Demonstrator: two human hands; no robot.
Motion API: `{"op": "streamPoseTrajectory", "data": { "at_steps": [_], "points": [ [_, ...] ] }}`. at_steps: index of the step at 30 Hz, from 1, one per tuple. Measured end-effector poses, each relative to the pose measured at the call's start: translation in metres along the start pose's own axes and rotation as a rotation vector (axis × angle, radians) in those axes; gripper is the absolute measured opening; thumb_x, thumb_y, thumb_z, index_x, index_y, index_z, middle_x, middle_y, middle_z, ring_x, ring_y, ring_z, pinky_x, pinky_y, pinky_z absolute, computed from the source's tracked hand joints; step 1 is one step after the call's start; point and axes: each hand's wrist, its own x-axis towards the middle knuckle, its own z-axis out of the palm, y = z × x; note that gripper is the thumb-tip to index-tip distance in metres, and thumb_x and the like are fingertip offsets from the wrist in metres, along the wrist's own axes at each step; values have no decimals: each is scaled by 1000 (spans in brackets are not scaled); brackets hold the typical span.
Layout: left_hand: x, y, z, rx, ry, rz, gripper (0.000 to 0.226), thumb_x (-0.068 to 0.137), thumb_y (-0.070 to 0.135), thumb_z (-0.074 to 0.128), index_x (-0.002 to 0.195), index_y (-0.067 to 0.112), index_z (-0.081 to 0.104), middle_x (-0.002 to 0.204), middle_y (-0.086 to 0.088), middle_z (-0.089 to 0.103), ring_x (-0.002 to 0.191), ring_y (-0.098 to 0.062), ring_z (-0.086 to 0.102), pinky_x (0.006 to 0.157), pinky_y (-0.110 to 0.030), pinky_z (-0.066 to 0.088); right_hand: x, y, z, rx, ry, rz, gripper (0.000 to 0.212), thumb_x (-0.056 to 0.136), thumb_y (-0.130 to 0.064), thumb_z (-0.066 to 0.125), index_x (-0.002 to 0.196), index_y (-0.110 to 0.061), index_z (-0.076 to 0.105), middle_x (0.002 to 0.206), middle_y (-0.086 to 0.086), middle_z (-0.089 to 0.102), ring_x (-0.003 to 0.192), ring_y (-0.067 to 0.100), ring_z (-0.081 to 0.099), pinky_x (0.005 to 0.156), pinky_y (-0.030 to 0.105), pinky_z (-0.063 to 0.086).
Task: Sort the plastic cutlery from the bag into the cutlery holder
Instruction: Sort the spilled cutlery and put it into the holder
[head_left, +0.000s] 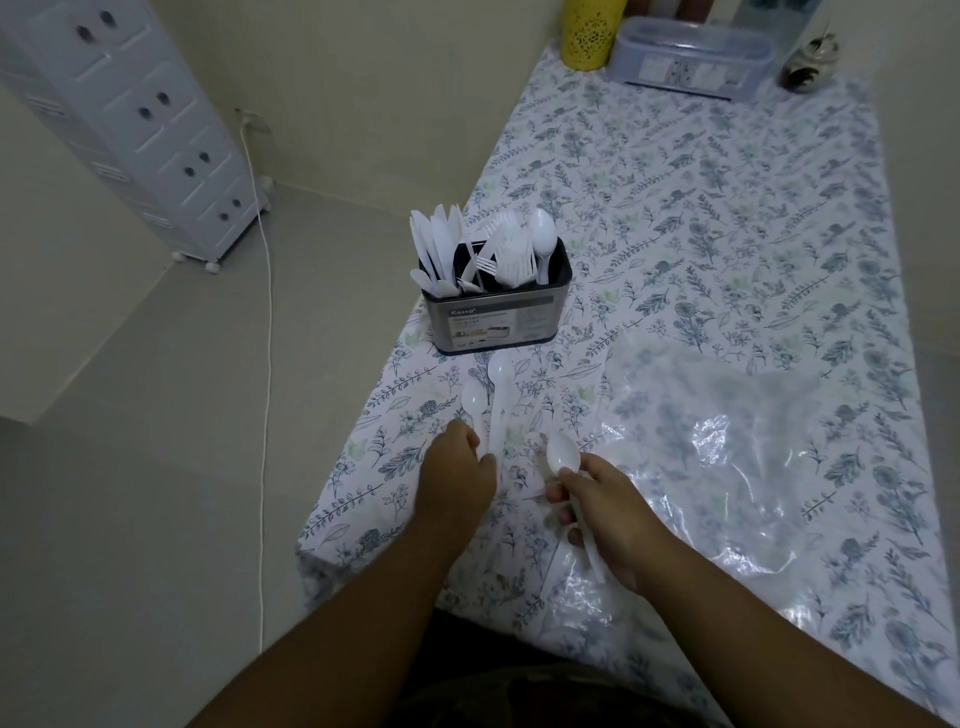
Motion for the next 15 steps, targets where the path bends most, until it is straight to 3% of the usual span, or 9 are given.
{"op": "streamPoseTrajectory", "data": {
  "at_steps": [6,10,15],
  "points": [
    [-5,3,-11,-137,-5,-58,16,85,11,70,94,16,58,82,3,63,74,-11,62,58,-11,39,-2,-2,-6,124,-13,7,31,99,3,45,123,-12,59,86,14,59,63,18,51,56,32,46],
    [-38,21,-15,-223,-72,-14,19,85,13,73,97,22,61,75,7,63,66,1,61,56,-6,44,4,-1,-6,110,25,-18,29,101,-1,48,124,-15,59,93,15,67,82,23,64,77,42,60],
    [-62,34,0,-295,-207,47,20,83,22,78,98,28,65,77,9,68,72,6,65,61,-8,49,0,-2,-6,199,-51,-4,20,102,-11,51,117,-10,65,101,19,75,95,35,75,91,53,60]
  ]
}}
